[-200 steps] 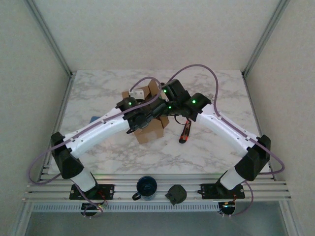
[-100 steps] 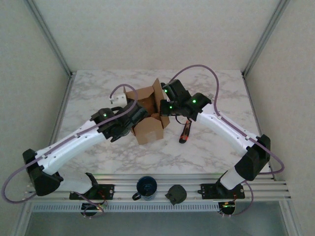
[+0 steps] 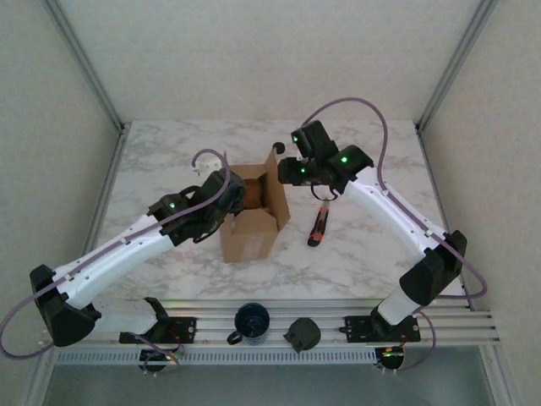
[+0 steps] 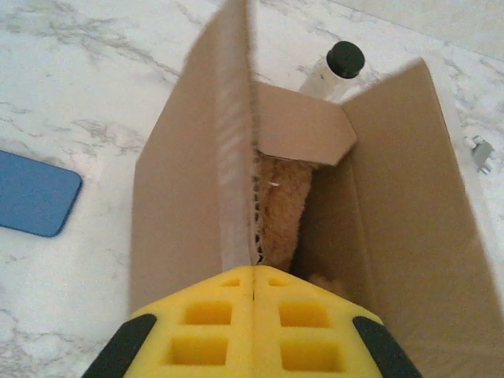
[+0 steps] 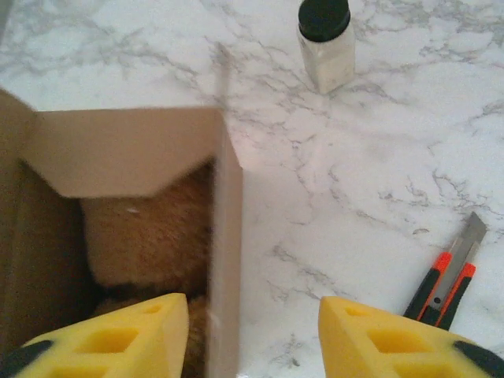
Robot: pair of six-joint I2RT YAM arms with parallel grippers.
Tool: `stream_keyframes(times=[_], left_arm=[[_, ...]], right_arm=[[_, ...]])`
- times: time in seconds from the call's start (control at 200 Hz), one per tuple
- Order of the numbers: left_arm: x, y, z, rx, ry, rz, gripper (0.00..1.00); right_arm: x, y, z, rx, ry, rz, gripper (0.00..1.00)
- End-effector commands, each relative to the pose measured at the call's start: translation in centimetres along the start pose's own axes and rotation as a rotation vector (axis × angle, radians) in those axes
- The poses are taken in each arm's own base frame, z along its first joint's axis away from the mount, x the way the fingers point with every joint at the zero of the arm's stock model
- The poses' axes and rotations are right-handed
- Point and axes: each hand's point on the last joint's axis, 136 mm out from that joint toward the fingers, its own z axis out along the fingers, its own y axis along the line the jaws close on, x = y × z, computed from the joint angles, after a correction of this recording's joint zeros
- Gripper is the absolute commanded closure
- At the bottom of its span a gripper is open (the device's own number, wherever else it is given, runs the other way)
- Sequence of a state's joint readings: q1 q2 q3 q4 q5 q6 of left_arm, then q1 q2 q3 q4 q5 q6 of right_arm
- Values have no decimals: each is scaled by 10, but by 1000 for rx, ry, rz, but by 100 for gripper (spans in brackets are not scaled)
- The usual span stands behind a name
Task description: Unpack the express box
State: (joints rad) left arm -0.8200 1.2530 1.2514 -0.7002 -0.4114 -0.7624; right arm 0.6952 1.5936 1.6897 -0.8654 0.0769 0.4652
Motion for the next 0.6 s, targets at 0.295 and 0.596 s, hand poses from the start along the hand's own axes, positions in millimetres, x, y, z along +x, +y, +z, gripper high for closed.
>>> stream_keyframes(times=[0.295, 0.596], left_arm=[[-4, 5, -3, 59, -55, -123, 100], [2, 7, -1, 63, -46, -122, 100]], right_arm=[[10, 21, -29, -58, 30, 48, 32], [46, 0, 23, 92, 136, 49, 27]])
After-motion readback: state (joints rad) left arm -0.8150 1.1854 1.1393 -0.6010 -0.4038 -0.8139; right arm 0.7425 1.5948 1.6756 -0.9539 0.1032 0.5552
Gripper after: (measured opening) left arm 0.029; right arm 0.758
